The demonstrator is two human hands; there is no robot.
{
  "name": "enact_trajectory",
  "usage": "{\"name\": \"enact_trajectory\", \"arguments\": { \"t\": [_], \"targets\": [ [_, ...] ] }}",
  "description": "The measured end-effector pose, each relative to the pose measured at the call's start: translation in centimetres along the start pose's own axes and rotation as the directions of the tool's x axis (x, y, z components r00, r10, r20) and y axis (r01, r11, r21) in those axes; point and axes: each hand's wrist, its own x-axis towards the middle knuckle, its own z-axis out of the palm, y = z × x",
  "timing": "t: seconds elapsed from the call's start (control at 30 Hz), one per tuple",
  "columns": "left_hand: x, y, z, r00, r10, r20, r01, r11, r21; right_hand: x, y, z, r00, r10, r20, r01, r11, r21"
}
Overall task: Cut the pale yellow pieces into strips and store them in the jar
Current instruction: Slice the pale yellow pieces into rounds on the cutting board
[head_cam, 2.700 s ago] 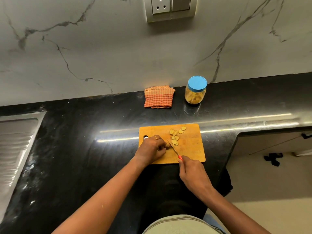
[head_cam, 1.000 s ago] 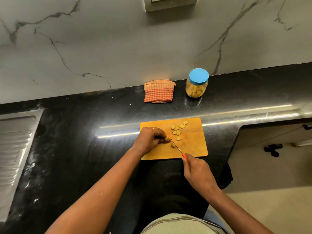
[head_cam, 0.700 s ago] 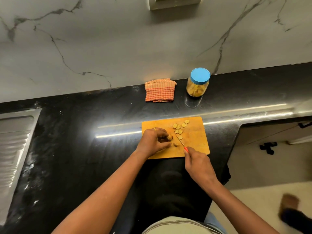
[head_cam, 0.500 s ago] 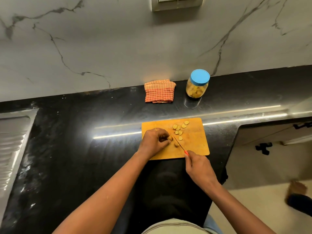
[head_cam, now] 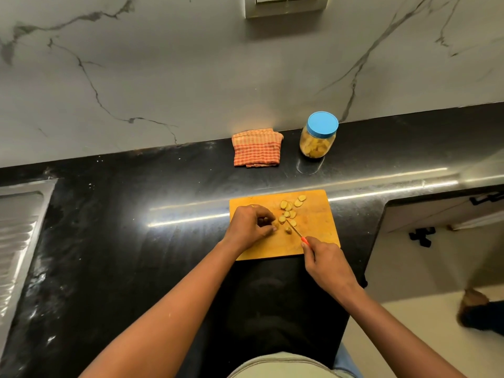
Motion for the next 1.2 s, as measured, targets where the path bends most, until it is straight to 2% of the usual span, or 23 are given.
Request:
{"name": "enact_trajectory", "arguments": {
  "t": [0.33, 0.63, 1.0, 1.2],
  "targets": [
    [-0.9, 0.2, 0.0, 0.996, -0.031, -0.079, 0.031, 1.000, 0.004, -1.7, 3.1, -0.3, 0.997, -0.077, 0.024, 0.077, 0.997, 0.004],
    [-1.0, 0.4, 0.2, 0.991, -0.057, -0.120, 0.054, 0.998, -0.024, -3.6, 2.6, 1.6, 0.984, -0.161, 0.077, 0.159, 0.987, 0.029],
    [-1.0, 0.7, 0.3, 0.981, -0.116, -0.158, 0.104, 0.991, -0.084, -1.0, 0.4, 1.4, 0.994, -0.102, -0.029, 0.105, 0.982, 0.154],
    [-0.9, 0.5, 0.6, 0.981, -0.103, -0.165, 0.093, 0.993, -0.068, 0.0, -1.3, 1.5, 0.997, -0.078, -0.008, 0.078, 0.981, 0.178]
  ]
}}
